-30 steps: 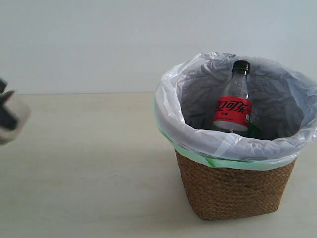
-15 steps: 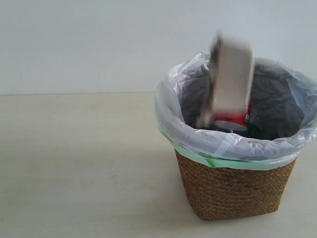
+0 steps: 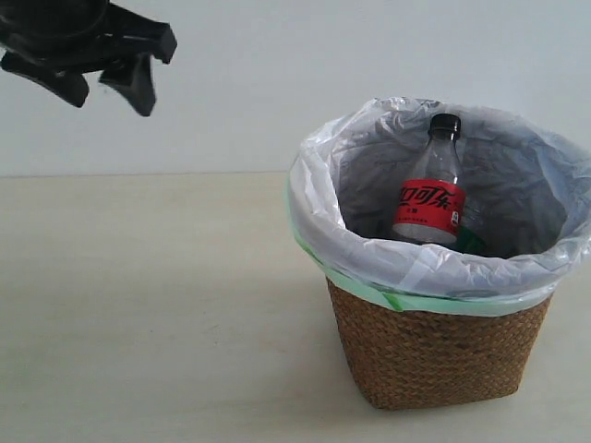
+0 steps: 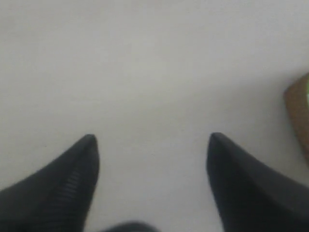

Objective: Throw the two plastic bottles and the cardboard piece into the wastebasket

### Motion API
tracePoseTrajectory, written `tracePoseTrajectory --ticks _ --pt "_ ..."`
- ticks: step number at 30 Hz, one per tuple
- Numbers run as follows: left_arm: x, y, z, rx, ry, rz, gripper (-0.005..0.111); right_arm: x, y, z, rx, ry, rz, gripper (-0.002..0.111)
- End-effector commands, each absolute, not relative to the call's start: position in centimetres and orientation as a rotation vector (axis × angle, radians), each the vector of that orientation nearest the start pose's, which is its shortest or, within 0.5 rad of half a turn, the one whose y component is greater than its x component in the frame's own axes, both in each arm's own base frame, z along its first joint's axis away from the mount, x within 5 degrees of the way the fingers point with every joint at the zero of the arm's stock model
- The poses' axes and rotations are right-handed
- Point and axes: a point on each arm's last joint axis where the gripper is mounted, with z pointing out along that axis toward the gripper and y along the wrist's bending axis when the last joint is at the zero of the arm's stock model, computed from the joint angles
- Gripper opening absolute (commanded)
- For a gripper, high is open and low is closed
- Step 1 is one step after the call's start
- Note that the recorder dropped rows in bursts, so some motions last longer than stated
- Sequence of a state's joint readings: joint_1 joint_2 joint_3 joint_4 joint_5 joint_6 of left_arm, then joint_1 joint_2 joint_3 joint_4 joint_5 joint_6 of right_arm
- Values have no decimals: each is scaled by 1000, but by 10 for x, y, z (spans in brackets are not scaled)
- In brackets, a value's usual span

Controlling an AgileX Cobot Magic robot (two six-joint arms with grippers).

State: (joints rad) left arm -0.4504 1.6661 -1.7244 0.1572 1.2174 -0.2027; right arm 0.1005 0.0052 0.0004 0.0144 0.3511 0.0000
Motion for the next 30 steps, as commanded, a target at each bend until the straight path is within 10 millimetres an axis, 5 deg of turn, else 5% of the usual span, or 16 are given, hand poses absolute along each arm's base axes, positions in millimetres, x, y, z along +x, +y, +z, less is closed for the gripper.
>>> tracePoseTrajectory --ticks 1,4,11,18,21,25,30 --pt "319 -128 374 324 2593 139 25 53 6 182 -85 1825 84 0" --pt "313 -123 368 332 2608 180 4 53 6 182 -85 1825 84 0" --pt "281 -99 365 224 2607 268 4 53 6 182 -85 1825 84 0" --pt "220 -89 370 143 2347 -155 4 53 6 182 -85 1825 84 0" --pt "186 -80 351 100 2277 -309 4 53 6 182 -85 1825 84 0" --pt "132 -68 294 -37 2201 -593 4 53 6 182 -85 1825 84 0" --pt "104 -65 266 -220 2230 -831 4 53 6 182 -85 1825 84 0"
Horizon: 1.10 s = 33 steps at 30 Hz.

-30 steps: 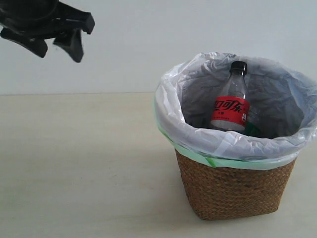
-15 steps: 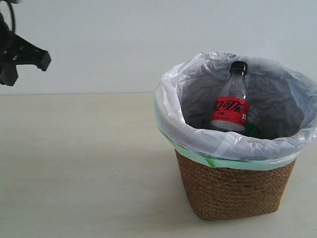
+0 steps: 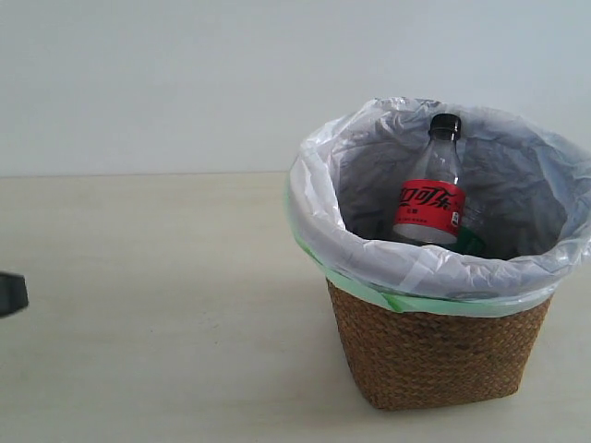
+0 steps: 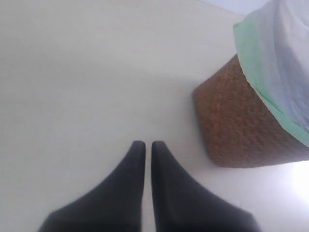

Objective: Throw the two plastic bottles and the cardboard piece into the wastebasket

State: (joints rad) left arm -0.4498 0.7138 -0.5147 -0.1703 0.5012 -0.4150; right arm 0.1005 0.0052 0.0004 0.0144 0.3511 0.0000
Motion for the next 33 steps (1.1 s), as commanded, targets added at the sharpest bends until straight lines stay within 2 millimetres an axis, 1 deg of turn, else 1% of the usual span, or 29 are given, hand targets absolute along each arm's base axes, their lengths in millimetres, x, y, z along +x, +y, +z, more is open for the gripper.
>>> tracePoseTrajectory --ticks 1,3,11,14,15,17,20,21,27,29,31,33 --pt "102 -64 265 -220 2225 -835 4 53 6 182 -85 1825 84 0" --pt "98 -63 266 -206 2211 -837 4 53 6 182 -85 1825 84 0" --pt "98 -62 266 -193 2201 -834 4 53 6 182 -85 1825 84 0" --pt "94 -54 272 -217 2137 -806 4 53 6 182 -85 1825 84 0" --pt "92 -48 276 -220 2088 -779 4 53 6 182 -85 1825 84 0" --pt "82 -32 286 -169 1916 -624 4 53 6 182 -85 1825 84 0" --pt "69 -16 288 -168 1677 -444 4 53 6 182 -85 1825 84 0" --pt "64 -11 286 -181 1594 -397 4 53 6 182 -85 1825 84 0" --pt "49 5 251 -279 1256 -265 4 53 6 182 -85 1825 84 0" --pt "51 8 236 -309 1239 -228 4 53 6 182 -85 1825 84 0" --pt "51 11 234 -323 1210 -197 4 53 6 182 -85 1825 84 0" --pt "53 9 228 -276 1293 -131 4 53 6 182 -85 1825 84 0"
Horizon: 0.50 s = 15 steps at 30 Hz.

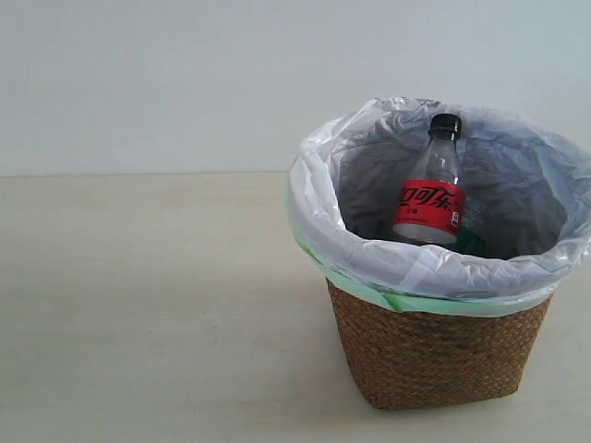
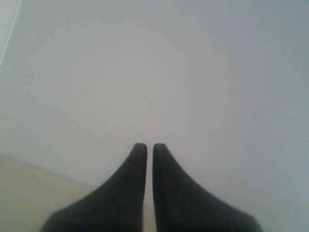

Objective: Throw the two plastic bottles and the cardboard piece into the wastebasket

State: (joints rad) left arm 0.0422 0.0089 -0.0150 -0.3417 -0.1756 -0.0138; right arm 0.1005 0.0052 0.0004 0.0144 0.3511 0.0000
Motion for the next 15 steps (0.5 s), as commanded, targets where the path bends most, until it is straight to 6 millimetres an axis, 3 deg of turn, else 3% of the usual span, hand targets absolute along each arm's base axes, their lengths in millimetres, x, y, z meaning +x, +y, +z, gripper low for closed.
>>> tracePoseTrajectory --ticks 1,10,15 --pt "54 8 224 -250 1342 -99 4 53 6 182 -85 1825 84 0" --pt "55 -3 190 -22 1740 -13 4 53 6 182 -85 1825 84 0" --pt "54 -5 183 -9 1816 -34 4 53 6 182 -85 1825 84 0"
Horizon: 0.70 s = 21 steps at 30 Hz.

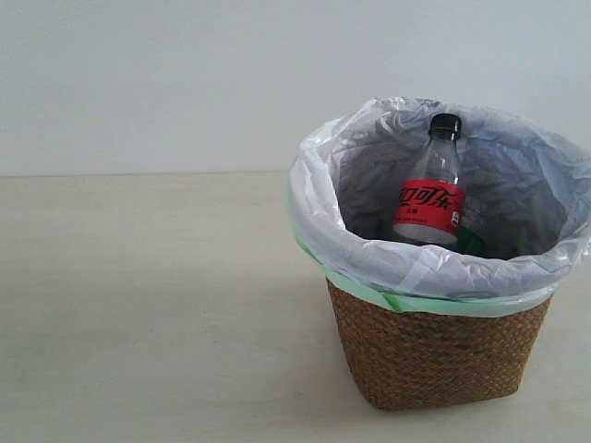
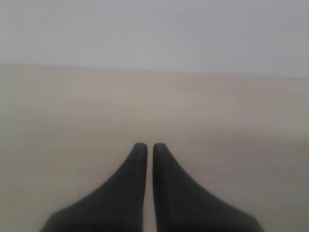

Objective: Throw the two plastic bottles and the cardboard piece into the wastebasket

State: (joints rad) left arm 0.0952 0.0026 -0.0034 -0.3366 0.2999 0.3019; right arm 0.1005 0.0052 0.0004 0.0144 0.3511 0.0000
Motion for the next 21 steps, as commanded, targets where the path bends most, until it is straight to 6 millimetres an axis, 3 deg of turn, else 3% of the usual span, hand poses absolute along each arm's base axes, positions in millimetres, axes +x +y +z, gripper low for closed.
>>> tracePoseTrajectory --ticks 1,17,21 --pt "54 -5 183 -9 1816 -34 4 53 6 182 -85 1825 84 0" --pt "54 -5 183 -8 1814 -31 4 53 6 182 -85 1825 84 0" --pt "54 -2 186 36 1789 56 4 53 6 182 -85 1825 84 0"
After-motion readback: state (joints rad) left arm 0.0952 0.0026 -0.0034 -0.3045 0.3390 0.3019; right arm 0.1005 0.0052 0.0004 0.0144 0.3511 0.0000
